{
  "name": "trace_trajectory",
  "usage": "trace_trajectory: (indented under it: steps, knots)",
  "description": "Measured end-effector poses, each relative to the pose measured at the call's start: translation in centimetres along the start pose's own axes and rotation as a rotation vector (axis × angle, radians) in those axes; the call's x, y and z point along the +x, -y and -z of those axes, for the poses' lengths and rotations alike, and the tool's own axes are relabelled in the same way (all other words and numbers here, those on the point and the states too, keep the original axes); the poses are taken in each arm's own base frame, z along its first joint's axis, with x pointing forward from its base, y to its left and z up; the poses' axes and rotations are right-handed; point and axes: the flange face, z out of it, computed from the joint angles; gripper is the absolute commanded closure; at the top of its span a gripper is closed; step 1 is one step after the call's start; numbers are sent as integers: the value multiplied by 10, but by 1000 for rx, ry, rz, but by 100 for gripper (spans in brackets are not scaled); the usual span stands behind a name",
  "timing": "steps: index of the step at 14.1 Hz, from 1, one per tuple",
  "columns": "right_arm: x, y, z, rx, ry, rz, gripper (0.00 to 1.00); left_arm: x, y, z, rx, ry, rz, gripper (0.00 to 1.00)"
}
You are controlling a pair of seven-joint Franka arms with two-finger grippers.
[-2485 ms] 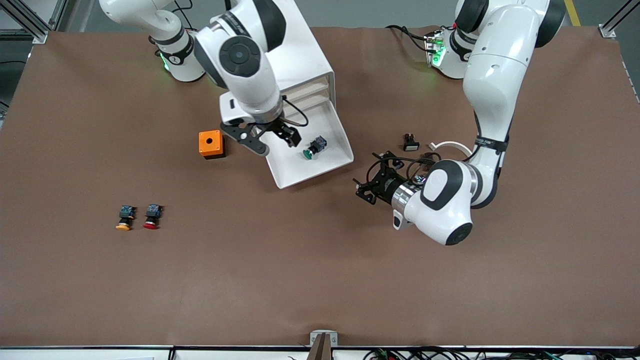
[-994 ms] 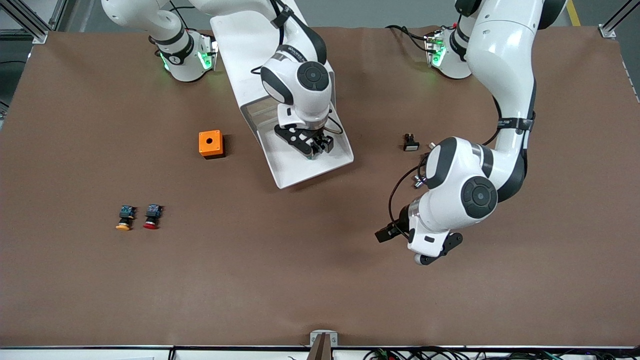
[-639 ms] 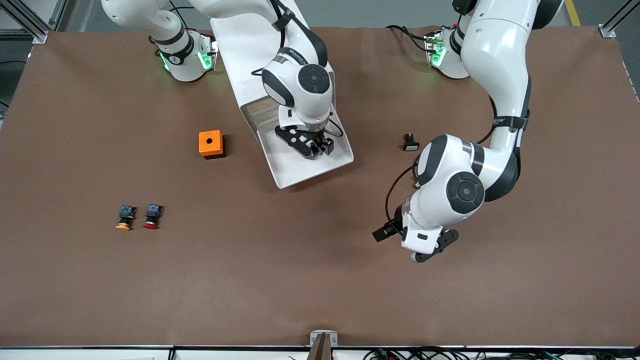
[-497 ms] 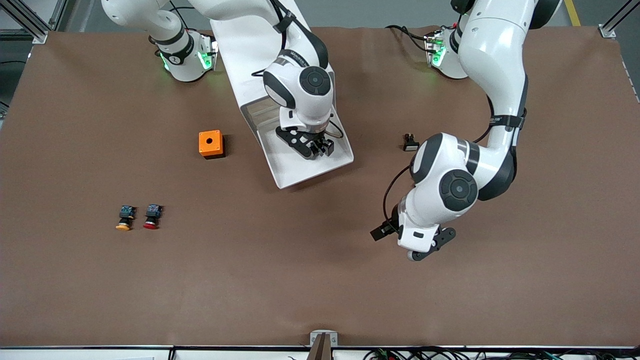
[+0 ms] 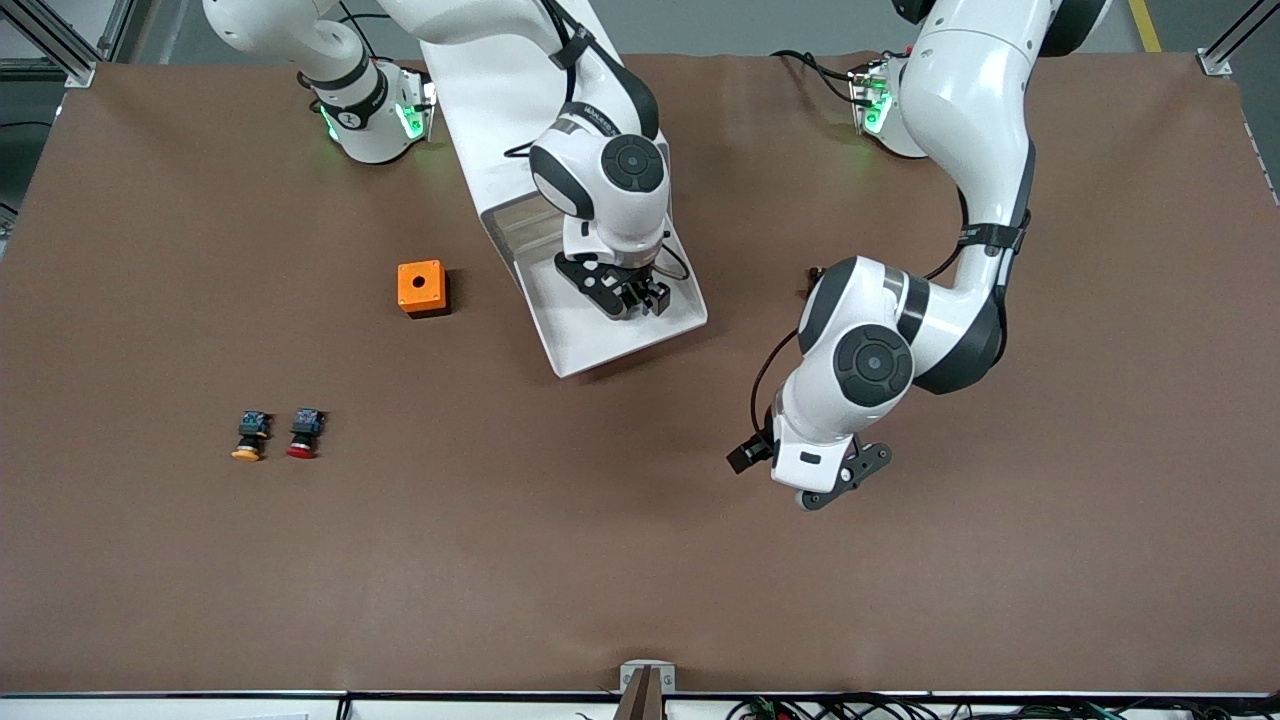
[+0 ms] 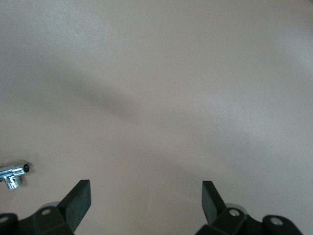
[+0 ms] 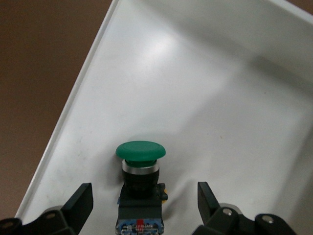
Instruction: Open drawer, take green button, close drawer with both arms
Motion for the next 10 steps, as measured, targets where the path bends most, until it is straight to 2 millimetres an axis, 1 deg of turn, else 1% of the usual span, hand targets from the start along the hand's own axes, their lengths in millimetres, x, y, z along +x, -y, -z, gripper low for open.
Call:
trace_trajectory:
  steps: [1, 3, 4, 5, 6, 8, 10]
  knots:
    - [-2, 0, -1, 1, 0, 3, 19, -2, -1, -1, 6, -6, -6, 0]
    - [-11, 0, -6, 0, 0, -1, 33, -5, -2, -3, 15, -12, -14, 0]
    - [-16, 0, -9, 2, -1, -2, 51, -7, -3, -3, 16, -13, -17, 0]
    - [-19, 0, -11, 3, -1, -3, 79, -9, -4, -3, 17, -12, -21, 0]
    - [-21, 0, -12, 3, -1, -1, 100, -13, -6, -4, 16, -11, -27, 0]
    - [-22, 1, -10, 9, 0, 0, 100, -24, -13, -6, 13, 0, -43, 0]
    - [-22, 2, -9, 10, 0, -2, 100, -30, -16, -7, 12, 4, -53, 0]
